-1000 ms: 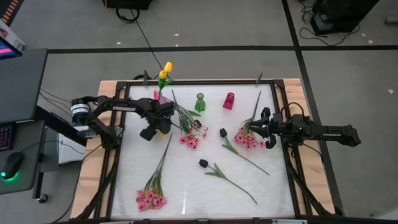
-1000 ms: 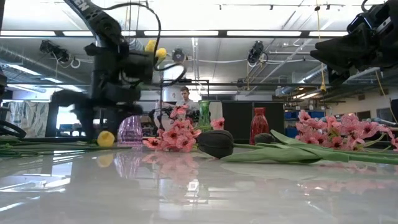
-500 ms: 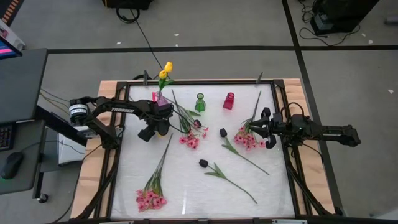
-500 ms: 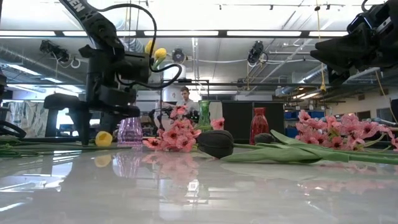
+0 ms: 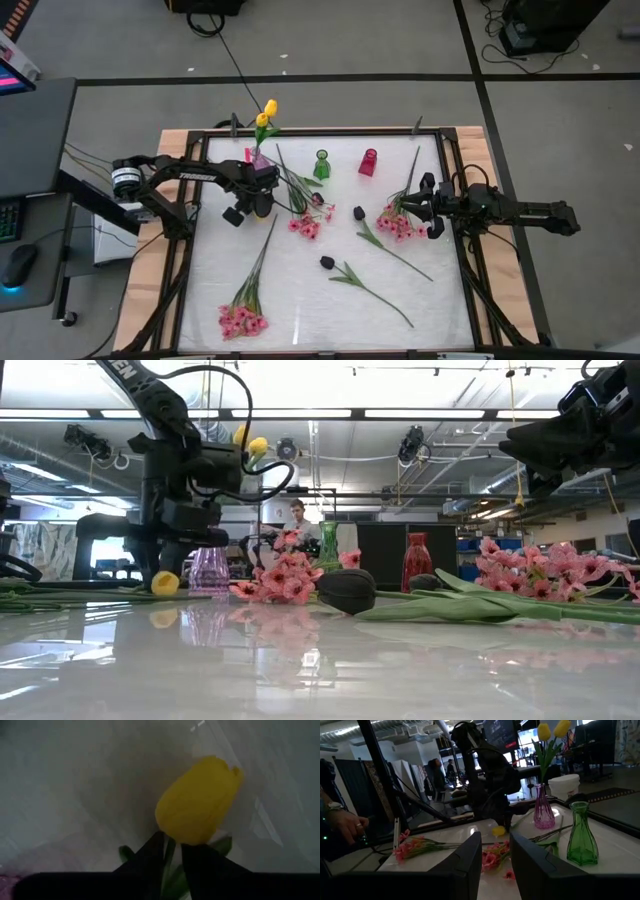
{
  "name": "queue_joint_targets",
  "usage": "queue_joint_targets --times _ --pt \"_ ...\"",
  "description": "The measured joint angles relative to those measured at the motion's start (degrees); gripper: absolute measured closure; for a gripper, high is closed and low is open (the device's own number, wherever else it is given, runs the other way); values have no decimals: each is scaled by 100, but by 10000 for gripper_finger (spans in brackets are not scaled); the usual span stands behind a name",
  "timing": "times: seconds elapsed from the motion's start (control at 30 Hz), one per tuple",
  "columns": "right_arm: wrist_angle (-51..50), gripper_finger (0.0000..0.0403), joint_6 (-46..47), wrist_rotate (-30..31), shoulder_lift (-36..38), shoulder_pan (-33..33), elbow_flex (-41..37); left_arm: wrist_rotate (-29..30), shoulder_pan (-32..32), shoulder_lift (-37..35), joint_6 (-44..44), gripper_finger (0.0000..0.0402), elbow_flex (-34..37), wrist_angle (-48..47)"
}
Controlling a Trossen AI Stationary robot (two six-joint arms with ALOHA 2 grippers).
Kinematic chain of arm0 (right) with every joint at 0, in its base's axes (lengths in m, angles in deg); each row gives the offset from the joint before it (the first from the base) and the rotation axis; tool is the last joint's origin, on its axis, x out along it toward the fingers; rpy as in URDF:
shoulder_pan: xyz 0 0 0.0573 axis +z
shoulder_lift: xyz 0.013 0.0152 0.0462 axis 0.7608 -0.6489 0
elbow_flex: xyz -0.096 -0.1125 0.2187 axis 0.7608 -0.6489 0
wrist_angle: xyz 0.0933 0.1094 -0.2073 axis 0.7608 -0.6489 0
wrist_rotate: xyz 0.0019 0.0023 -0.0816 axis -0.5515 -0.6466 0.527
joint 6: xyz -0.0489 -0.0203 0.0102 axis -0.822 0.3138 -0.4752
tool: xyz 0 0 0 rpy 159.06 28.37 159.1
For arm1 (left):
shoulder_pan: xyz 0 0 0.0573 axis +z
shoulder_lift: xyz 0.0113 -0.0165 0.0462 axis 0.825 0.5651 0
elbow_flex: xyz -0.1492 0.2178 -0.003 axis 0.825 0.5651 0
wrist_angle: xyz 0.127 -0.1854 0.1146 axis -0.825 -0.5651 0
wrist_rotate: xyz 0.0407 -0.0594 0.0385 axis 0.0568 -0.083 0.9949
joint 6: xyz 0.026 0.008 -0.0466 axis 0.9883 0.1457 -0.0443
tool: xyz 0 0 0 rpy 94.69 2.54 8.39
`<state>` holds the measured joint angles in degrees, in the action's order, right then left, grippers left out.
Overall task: Sort flowers into vase by color
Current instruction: Put the yellow flower into the purple vase
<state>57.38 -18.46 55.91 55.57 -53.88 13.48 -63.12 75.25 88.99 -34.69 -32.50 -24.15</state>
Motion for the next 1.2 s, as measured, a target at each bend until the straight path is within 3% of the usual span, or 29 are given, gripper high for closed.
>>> queue_joint_targets --times 0.27,0.7,1.03,1.2 --pt "2 292 0 2 0 -1 -1 179 -4 16 -445 390 -313 -239" --pt "2 292 0 0 0 0 0 203 -227 10 -1436 387 -892 -733" --pt "0 292 0 1 0 -1 -1 200 -254 1 -1609 386 -1761 -736" --pt "0 292 0 2 0 0 -2 198 -254 -1 -2103 386 -2297 -826"
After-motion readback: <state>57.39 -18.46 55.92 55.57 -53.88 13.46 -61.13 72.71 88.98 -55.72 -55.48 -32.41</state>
